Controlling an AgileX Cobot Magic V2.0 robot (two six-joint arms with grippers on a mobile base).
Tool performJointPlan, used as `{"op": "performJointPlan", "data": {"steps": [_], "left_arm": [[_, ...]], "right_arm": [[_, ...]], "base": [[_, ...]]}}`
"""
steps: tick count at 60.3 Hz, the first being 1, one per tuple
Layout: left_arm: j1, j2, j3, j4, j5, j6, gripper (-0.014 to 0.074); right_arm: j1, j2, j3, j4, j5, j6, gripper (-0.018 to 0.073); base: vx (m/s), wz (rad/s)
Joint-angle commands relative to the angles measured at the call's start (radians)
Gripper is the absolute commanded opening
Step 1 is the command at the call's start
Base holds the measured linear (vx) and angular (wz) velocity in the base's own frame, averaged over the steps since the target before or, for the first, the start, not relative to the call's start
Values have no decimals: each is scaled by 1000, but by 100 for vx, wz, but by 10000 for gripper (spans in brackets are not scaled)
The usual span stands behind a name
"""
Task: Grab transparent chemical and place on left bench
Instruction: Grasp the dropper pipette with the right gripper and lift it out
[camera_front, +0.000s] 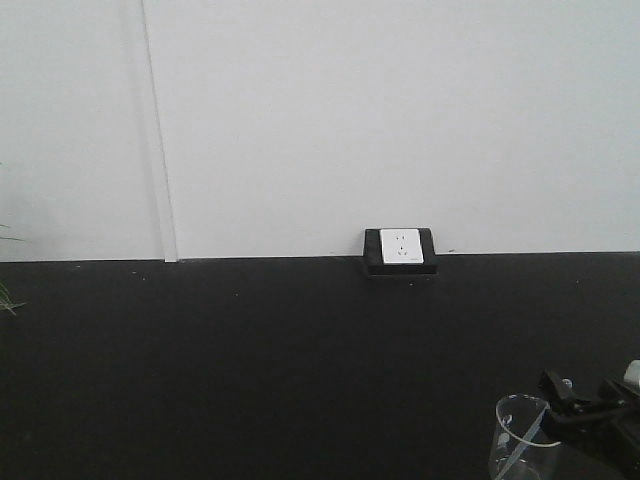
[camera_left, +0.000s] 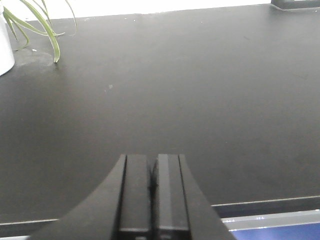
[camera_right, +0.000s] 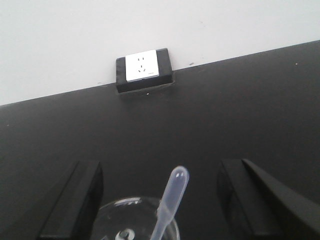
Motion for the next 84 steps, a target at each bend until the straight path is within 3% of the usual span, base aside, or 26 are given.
{"op": "performJointPlan", "data": {"steps": [1,7,19,33,43,60,71,84], "left_arm": [[-2,-19,16,-1,-78,-8,-3],[-2,-19,16,-1,-78,-8,-3],[-2,-19,16,-1,-78,-8,-3],[-2,-19,16,-1,-78,-8,-3],[-2,-19,16,-1,-78,-8,-3],[-2,-19,16,-1,-78,-8,-3],[-2,-19,16,-1,-78,-8,-3],[-2,-19,16,-1,-78,-8,-3]], "right_arm": [[-1,14,-74,-1,-57,2,538],[-1,62,-134,-1,-30,11,537],[-1,133,-216,-2,49,145,524],[0,143,-233,-58,83,214,445],[0,143,-233,-83,86,283,291],[0,83,-233,-157,51,284,-13],[0,-87,-233,-184,199,212,-3],[0,-391,-197,-382,348,215,-3]], "base": [[0,0],[0,0],[0,0],[0,0],[0,0],[0,0],[0,0],[0,0]]}}
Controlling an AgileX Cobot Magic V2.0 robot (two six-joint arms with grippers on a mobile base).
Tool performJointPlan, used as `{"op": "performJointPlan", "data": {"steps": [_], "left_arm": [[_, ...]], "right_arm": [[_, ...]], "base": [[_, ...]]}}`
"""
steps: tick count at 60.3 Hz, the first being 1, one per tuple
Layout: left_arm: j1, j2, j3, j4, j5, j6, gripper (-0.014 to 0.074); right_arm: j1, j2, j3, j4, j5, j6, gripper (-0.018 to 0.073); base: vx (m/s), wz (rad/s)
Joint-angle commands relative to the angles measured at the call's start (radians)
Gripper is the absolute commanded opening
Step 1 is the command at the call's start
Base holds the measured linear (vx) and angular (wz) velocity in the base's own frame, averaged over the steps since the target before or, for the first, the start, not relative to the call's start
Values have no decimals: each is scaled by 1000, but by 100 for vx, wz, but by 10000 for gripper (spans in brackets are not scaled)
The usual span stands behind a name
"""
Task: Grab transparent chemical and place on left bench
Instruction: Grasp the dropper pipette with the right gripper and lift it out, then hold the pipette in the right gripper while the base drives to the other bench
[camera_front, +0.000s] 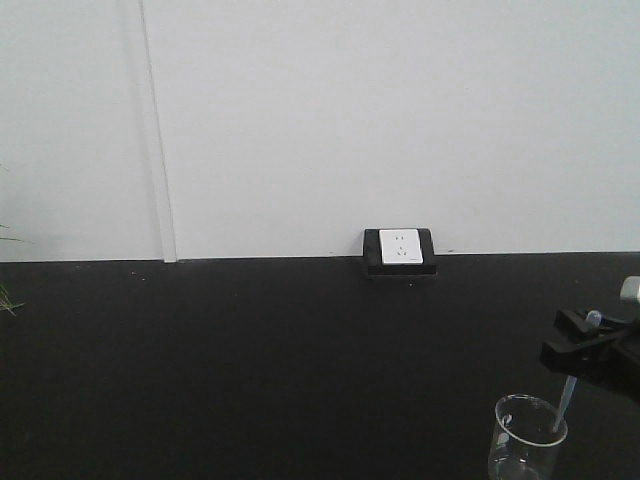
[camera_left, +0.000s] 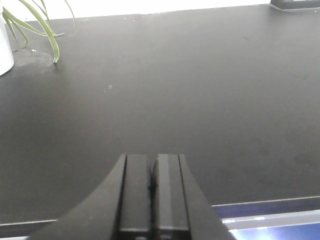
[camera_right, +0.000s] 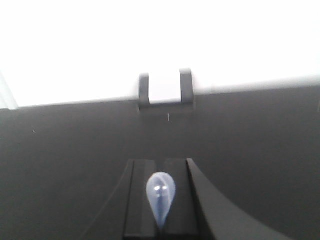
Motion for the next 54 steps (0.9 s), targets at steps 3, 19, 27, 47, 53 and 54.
{"op": "performJointPlan", "data": {"steps": [3,19,27,47,53,54], "left_arm": [[-2,-19,16,-1,-78,-8,-3],[-2,-19,16,-1,-78,-8,-3],[-2,-19,16,-1,-78,-8,-3],[-2,-19,16,-1,-78,-8,-3],[-2,-19,16,-1,-78,-8,-3],[-2,-19,16,-1,-78,-8,-3]], "right_arm": [[0,-209,27,-80,-27,5,-3],[0,-584,290,-98,83,4,-3],[0,-739,392,-98,96,4,-3],[0,-929,481,-98,111,4,-3],[0,-938,481,-98,111,4,-3],[0,-938,481,-98,111,4,-3]], "base": [[0,0],[0,0],[0,0],[0,0],[0,0],[0,0]]}}
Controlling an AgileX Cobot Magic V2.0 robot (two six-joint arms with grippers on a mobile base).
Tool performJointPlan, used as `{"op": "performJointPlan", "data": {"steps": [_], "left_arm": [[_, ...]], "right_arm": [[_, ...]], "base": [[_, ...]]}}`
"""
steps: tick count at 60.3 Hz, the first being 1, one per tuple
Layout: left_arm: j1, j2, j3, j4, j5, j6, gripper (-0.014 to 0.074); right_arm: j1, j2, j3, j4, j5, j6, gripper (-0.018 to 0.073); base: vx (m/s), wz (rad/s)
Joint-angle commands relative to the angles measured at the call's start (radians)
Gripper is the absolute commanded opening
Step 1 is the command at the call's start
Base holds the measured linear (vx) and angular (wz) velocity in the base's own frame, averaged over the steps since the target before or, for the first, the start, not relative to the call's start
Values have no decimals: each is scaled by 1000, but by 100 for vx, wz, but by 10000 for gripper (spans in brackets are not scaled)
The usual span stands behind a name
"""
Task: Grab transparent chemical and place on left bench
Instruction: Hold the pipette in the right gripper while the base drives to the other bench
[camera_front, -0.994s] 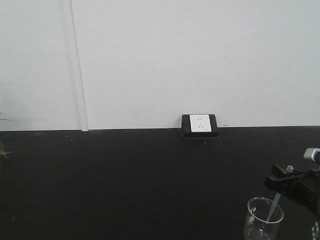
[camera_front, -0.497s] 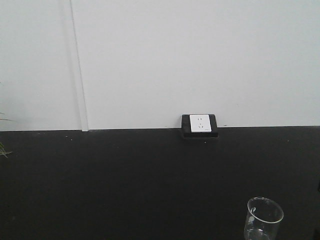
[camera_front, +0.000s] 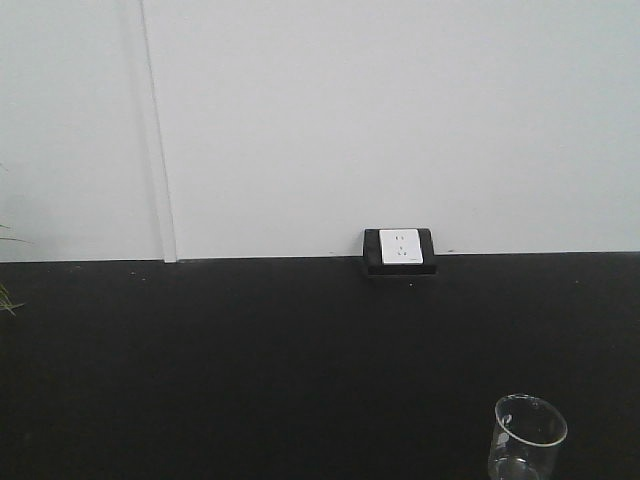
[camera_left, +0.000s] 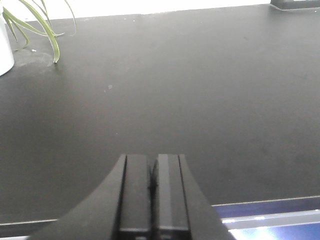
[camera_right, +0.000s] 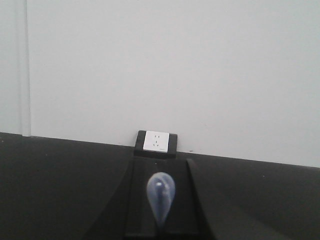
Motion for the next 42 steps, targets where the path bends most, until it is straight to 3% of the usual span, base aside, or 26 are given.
{"op": "performJointPlan", "data": {"steps": [1,42], "left_arm": [[-2,-19,16,-1,-78,-8,-3],[-2,-19,16,-1,-78,-8,-3]], "right_arm": [[-2,-2,-28,7,-54,-2,-3],[-3,-2,-28,7,-55,-2,-3]], "base": [[0,0],[-1,1]]}}
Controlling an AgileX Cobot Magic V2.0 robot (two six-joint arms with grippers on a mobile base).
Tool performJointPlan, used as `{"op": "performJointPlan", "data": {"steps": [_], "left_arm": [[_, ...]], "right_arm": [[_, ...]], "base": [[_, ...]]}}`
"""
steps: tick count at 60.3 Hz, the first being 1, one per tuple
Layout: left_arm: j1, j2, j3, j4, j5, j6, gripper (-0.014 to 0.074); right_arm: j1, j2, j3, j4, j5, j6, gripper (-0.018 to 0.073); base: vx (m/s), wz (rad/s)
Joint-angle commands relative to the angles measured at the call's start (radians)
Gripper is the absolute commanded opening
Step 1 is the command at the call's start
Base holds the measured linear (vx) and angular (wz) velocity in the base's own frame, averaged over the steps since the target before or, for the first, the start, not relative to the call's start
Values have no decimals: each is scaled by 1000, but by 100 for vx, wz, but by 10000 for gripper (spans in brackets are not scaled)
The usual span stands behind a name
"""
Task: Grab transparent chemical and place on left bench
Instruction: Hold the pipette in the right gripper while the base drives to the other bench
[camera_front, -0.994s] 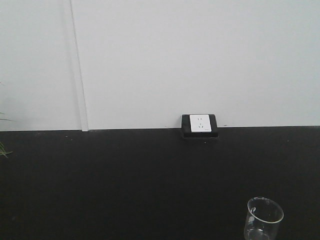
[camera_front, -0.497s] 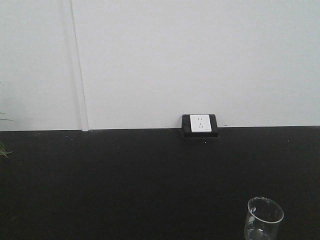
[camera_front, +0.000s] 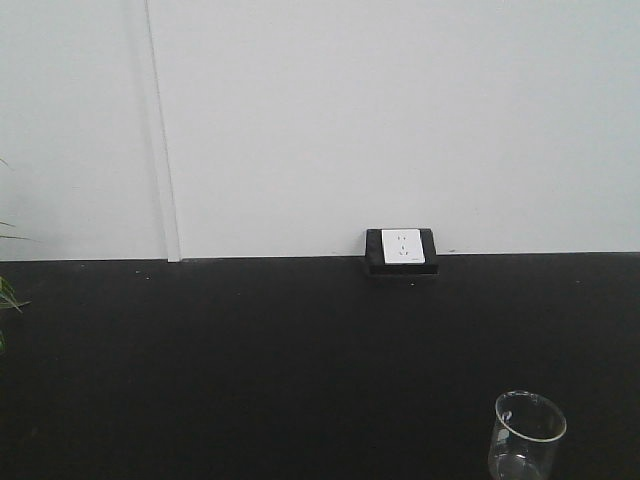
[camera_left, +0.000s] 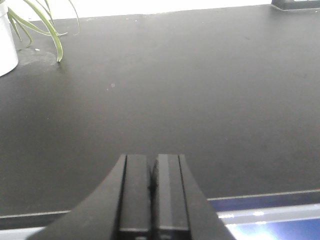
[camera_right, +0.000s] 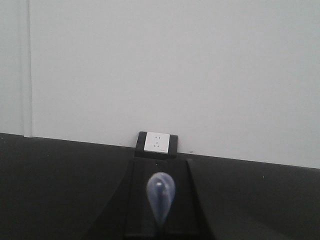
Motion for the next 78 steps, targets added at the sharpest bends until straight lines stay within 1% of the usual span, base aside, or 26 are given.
{"op": "performJointPlan", "data": {"steps": [1,29,78], "left_arm": [[-2,-19,16,-1,-78,-8,-3],[-2,-19,16,-1,-78,-8,-3],[-2,-19,16,-1,-78,-8,-3]], "right_arm": [[-3,3,-29,7,-61,-2,-3],[-3,3,-29,7,-62,-2,-3],[-3,3,-29,7,-62,-2,-3]], "base": [[-4,0],[-14,1],[-33,5]]}}
